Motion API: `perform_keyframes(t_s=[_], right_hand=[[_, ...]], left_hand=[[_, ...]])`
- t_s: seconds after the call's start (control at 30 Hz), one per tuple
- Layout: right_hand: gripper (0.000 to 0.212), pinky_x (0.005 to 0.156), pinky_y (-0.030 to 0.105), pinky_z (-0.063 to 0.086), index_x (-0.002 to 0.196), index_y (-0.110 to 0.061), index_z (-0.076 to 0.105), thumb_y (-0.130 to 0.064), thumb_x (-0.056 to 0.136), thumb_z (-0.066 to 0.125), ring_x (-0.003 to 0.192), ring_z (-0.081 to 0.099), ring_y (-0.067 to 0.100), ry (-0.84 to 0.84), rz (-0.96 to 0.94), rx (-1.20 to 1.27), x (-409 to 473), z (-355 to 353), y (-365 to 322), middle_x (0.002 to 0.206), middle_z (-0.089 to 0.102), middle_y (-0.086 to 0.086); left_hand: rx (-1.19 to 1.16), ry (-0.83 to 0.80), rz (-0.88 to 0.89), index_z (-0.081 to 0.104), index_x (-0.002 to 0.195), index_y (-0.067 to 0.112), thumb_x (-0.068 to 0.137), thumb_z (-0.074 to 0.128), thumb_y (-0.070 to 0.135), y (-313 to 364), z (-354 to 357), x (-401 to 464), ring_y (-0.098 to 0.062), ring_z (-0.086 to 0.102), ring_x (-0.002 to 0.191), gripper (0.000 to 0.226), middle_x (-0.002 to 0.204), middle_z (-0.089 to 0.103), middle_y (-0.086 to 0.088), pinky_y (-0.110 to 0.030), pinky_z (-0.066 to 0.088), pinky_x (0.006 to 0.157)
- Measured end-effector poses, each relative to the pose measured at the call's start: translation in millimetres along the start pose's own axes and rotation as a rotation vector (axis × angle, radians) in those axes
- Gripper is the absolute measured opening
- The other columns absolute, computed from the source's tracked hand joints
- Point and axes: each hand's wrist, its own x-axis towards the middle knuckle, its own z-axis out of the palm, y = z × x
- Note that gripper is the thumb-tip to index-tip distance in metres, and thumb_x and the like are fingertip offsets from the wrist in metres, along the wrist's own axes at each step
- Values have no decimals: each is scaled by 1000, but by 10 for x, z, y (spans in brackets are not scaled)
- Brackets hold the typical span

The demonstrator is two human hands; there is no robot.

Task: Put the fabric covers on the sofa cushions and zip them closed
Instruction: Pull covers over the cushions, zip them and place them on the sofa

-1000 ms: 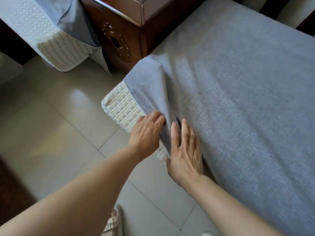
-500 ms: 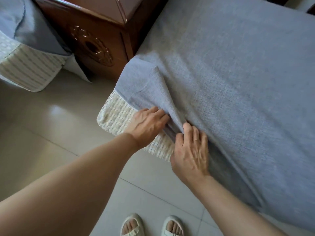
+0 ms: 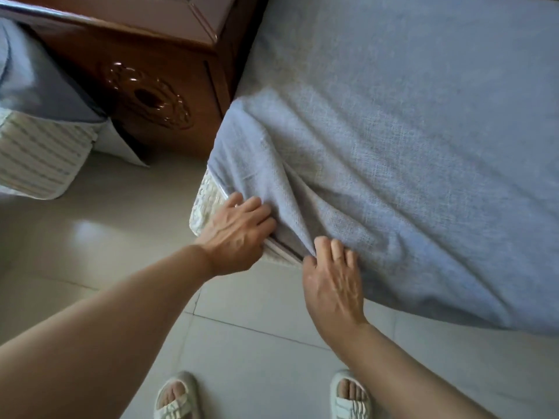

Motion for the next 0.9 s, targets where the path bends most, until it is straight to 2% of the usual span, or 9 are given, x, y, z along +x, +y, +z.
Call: perform_keyframes(t_s=[0.1, 0.2, 0.3, 0.4, 0.47, 0.57, 0.7, 0.83, 0.9], right_hand=[[28, 61, 35, 34, 65, -10, 57, 1, 78, 35, 73, 46, 26, 4, 79, -61, 45, -11, -157, 80, 49, 10], [20, 61, 36, 37, 61, -8, 58, 3, 74, 46, 72, 49, 27, 16, 168, -78, 264, -40, -469, 81, 51, 12], [30, 64, 36, 36, 61, -9, 59, 0, 79, 37, 77, 48, 27, 35, 271, -81, 474, -47, -763, 88, 55, 13], [31, 67, 36, 30, 62, -9, 58, 2, 80, 36, 79, 43, 26, 61, 306, -63, 481, -87, -898, 93, 57, 14], [32, 66, 35, 26, 60, -10, 56, 3, 79, 34, 78, 40, 25, 75, 271, -80, 536, -130, -929, 86, 55, 11], [34, 61, 33, 32, 58, -11, 56, 4, 78, 33, 69, 48, 24, 93, 259, -58, 716, -107, -1046, 73, 49, 6], [33, 57, 31, 44, 70, -12, 62, -1, 83, 34, 61, 54, 20, 91, 392, 59, 878, 8, -1210, 67, 55, 3], [27, 60, 32, 46, 70, -14, 57, -6, 85, 36, 58, 56, 20, 36, 490, 72, 939, 103, -1223, 60, 57, 2], [22, 57, 31, 47, 70, -14, 53, -5, 84, 40, 54, 57, 20, 45, 518, 58, 955, 151, -1256, 56, 56, 2]], left_hand=[[54, 41, 45, 57, 72, 12, 69, 50, 10, -326, -7, -23, -27, 51, 67, 7, 74, 53, -6, -38, 40, 65], [90, 27, 59, 57, 72, 9, 68, 56, -1, -666, -86, -35, -27, 50, 57, 11, 66, 52, -7, -32, 36, 53], [107, 32, 116, 56, 67, 8, 69, 52, -4, -785, -139, 2, -26, 46, 50, 13, 61, 49, -7, -28, 28, 48], [44, 29, 47, 57, 67, 7, 62, 66, -6, -761, -97, -34, -27, 48, 52, 17, 63, 50, -9, -29, 33, 47], [30, 10, 30, 58, 64, 8, 55, 69, -7, -766, -103, -22, -27, 49, 52, 20, 60, 50, -7, -27, 34, 47], [14, 3, 100, 55, 58, 10, 48, 66, -6, -815, -124, 53, -25, 48, 47, 22, 54, 50, -5, -25, 37, 45], [-20, 26, 190, 58, 64, 13, 66, 59, 4, -883, -60, 82, -22, 49, 48, 10, 56, 51, -2, -25, 35, 42], [-65, 57, 259, 55, 69, 15, 72, 42, 10, -1003, -19, 142, -22, 48, 52, 14, 63, 52, -2, -28, 33, 45], [-89, 66, 289, 53, 69, 14, 73, 41, 13, -1113, 18, 134, -23, 48, 56, 12, 70, 53, -5, -30, 34, 49]])
